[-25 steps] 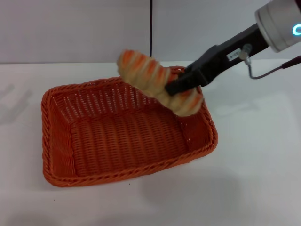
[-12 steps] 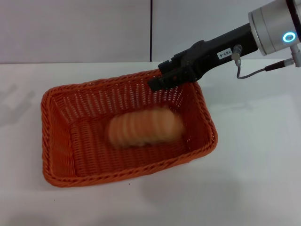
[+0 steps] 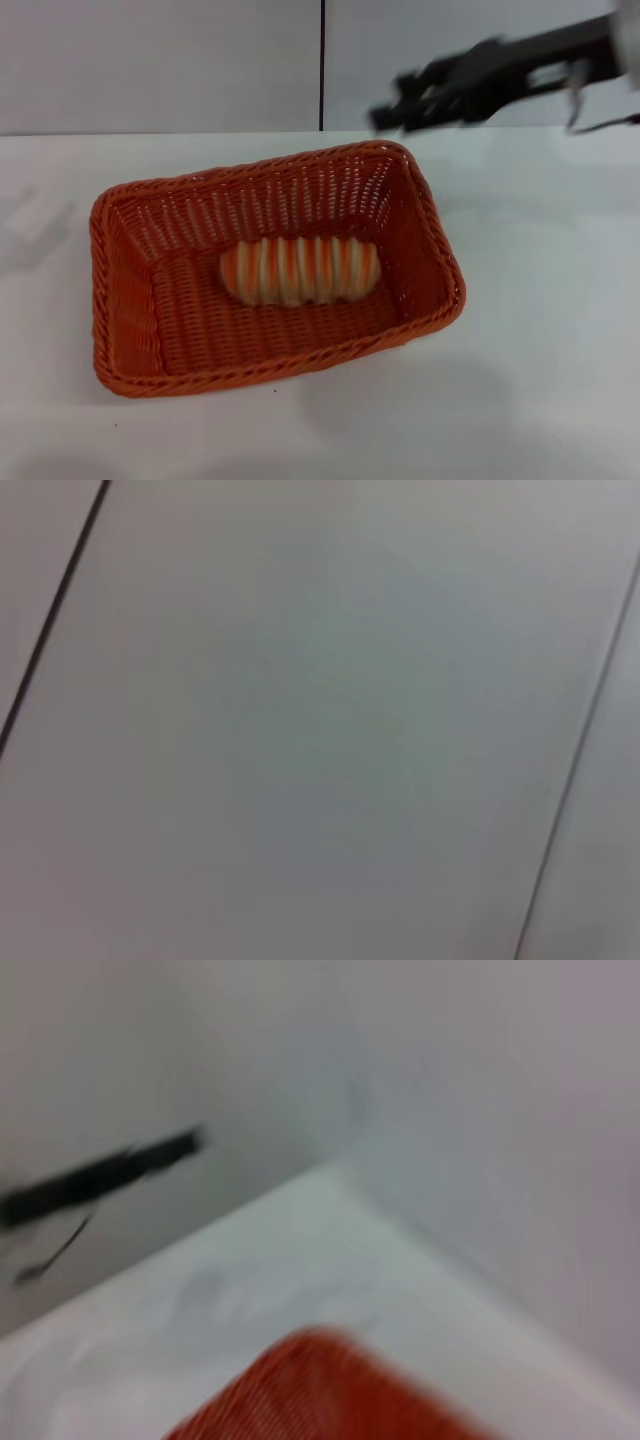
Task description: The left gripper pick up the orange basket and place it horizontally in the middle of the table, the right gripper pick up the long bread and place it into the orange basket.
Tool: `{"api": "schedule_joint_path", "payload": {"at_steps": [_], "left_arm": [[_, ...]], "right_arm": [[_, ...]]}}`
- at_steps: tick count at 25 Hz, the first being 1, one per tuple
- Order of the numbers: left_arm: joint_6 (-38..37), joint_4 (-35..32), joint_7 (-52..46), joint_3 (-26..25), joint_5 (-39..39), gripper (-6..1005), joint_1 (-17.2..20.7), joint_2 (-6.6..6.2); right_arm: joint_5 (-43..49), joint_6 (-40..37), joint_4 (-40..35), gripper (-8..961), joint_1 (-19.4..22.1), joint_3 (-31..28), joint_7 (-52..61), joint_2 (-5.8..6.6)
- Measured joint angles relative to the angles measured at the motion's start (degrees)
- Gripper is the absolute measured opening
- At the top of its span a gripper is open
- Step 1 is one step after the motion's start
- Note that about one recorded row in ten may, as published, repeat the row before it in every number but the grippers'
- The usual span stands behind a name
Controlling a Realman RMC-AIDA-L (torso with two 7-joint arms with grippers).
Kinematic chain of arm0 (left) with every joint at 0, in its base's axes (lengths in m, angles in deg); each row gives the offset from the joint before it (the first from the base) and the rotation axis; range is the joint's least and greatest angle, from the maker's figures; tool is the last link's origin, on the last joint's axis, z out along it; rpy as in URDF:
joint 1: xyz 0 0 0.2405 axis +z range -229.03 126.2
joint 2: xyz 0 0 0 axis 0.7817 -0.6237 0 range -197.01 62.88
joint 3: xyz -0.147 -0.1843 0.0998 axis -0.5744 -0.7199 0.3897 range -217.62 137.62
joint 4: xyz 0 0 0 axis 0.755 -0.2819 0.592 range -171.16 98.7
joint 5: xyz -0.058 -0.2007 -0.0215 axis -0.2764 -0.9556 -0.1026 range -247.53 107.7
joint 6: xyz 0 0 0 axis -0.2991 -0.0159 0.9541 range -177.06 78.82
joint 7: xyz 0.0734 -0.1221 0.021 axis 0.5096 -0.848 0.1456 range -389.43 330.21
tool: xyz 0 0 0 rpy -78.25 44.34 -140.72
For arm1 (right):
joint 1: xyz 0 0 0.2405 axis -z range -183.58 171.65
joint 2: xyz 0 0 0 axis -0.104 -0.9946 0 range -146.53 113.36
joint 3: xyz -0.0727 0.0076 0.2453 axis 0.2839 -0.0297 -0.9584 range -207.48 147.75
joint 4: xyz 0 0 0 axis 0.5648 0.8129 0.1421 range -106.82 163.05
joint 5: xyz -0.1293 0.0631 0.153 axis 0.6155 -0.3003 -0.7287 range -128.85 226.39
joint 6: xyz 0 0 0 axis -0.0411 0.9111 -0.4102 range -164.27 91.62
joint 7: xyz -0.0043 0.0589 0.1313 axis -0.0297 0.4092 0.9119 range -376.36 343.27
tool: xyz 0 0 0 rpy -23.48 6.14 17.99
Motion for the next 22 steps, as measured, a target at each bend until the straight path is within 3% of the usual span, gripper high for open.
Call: {"api": "schedule_joint_path", "payload": {"at_steps": [3,4,5,6,7,8,9,11,12,13,14,15,16,17,19,20,21,22], "left_arm": [[0.0,0.0,0.0,0.0,0.0,658,0.0,0.00],[-0.8,1.1,4.3,-0.2,-0.5,658,0.6,-0.01],[-0.8,1.1,4.3,-0.2,-0.5,657,0.6,-0.01],[-0.8,3.6,11.5,-0.7,-1.6,657,2.2,-0.10],[-0.5,4.3,13.5,-1.6,-1.6,657,2.7,-0.15],[-0.3,5.2,15.4,-2.7,-1.6,657,3.1,-0.19],[-0.3,5.2,15.4,-2.7,-1.6,657,3.1,-0.19],[0.7,6.8,17.7,-4.5,-1.6,657,3.7,-0.20],[0.7,6.8,17.7,-4.5,-1.6,657,3.7,-0.20],[0.7,6.8,17.7,-4.5,-1.6,657,3.7,-0.20],[0.7,6.8,17.7,-4.5,-1.6,657,3.7,-0.20],[1.5,7.8,18.8,-5.7,-1.6,657,4.0,-0.15],[1.5,7.8,18.8,-5.7,-1.6,657,4.0,-0.15],[2.5,12.1,24.0,-8.8,-1.6,657,4.3,-0.13],[2.5,12.1,24.0,-8.8,-1.6,656,4.3,-0.13],[2.5,12.1,24.0,-8.8,-1.6,656,4.3,-0.13],[2.5,14.0,27.1,-10.0,-1.7,656,4.4,-0.11],[2.9,18.5,33.1,-13.0,-1.7,656,4.5,0.00]], "right_arm": [[-6.2,2.9,-6.2,699,7.4,-4.6,-3.1,0.05],[-12.0,4.4,-6.8,699,11.9,-7.0,-8.1,0.03],[-12.0,4.4,-6.8,699,11.9,-7.0,-8.1,0.03],[-19.8,5.5,-4.6,699,17.1,-9.2,-15.7,-0.08],[-19.8,5.5,-4.6,699,17.1,-9.2,-15.7,-0.08],[-24.4,6.0,-2.5,699,19.6,-10.0,-20.3,-0.09],[-35.6,6.2,5.4,699,24.2,-11.0,-31.2,-0.12],[-44.5,5.4,14.1,700,26.8,-11.3,-40.8,-0.13],[-49.0,4.5,19.7,700,27.8,-11.4,-46.3,-0.13],[-49.0,4.5,19.7,700,27.8,-11.4,-46.3,-0.13],[-56.0,2.0,29.9,700,28.8,-11.4,-57.9,-0.14],[-58.6,0.9,34.1,700,29.0,-11.4,-62.5,-0.15],[-58.6,0.9,34.1,700,29.0,-11.4,-62.5,-0.15],[-61.2,-0.2,38.5,700,29.0,-11.4,-67.8,-0.17],[-67.4,-2.6,49.9,700,28.3,-11.4,-80.0,-0.31],[-67.4,-2.6,49.9,700,28.3,-11.4,-80.0,-0.31],[-69.8,-3.1,54.5,700,27.5,-11.4,-84.9,-0.38],[-71.1,-3.3,56.8,699,27.0,-11.4,-87.4,-0.42]]}}
